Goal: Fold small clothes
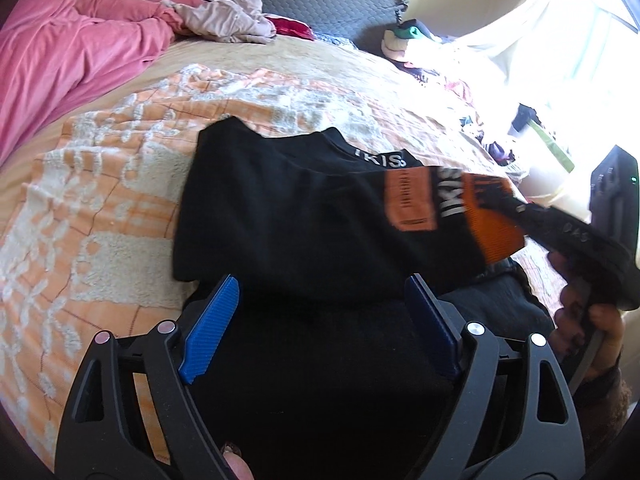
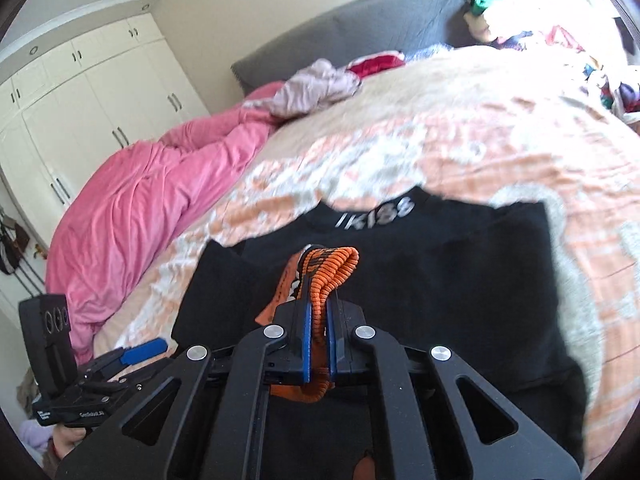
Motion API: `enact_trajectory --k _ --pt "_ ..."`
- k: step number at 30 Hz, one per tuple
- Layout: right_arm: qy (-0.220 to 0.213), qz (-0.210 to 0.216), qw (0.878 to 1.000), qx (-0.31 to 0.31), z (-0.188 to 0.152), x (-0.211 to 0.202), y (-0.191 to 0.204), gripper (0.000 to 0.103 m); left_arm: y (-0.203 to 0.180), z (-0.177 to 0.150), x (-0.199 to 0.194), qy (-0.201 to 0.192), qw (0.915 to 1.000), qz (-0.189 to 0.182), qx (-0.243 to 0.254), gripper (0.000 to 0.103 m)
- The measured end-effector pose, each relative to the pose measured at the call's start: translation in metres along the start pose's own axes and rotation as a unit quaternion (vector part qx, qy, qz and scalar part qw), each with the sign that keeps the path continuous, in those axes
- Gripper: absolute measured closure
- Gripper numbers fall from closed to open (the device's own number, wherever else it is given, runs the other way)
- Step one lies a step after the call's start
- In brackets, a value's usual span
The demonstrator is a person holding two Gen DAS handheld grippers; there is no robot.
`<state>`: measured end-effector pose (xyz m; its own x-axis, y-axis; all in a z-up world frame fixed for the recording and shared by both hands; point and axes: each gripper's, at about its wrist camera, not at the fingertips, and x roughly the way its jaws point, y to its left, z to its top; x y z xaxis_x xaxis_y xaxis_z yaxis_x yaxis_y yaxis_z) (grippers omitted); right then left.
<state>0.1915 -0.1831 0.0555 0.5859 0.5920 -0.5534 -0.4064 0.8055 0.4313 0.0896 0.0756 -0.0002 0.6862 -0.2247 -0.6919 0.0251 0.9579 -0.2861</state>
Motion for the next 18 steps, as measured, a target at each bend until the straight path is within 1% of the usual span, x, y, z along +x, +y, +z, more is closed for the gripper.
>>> enact_trajectory --k 3,9,11,16,18 --pt "-0.021 -0.024 0.999 -0.010 0.007 -0.011 -0.008 0.098 0.004 0.001 -0.002 -0.001 1.0000 0.004 -0.007 0.026" --pt "-0.041 -0.057 0.998 -0.005 0.015 -0.022 -0.028 0.098 0.010 0.005 -0.006 -0.008 0.9997 0.010 -0.020 0.026" --pt "-0.044 -0.063 0.997 0.000 0.016 -0.023 -0.033 0.098 0.012 0.007 -0.007 -0.010 0.9996 0.013 -0.024 0.026" --pt "-0.045 -0.084 0.995 0.002 0.016 -0.023 -0.043 0.098 0.025 0.018 -0.007 -0.021 0.9979 0.013 -0.060 0.026" --pt "-0.042 -0.092 0.995 0.003 0.016 -0.022 -0.045 0.098 0.026 0.025 -0.006 -0.026 0.9976 0.021 -0.061 0.026"
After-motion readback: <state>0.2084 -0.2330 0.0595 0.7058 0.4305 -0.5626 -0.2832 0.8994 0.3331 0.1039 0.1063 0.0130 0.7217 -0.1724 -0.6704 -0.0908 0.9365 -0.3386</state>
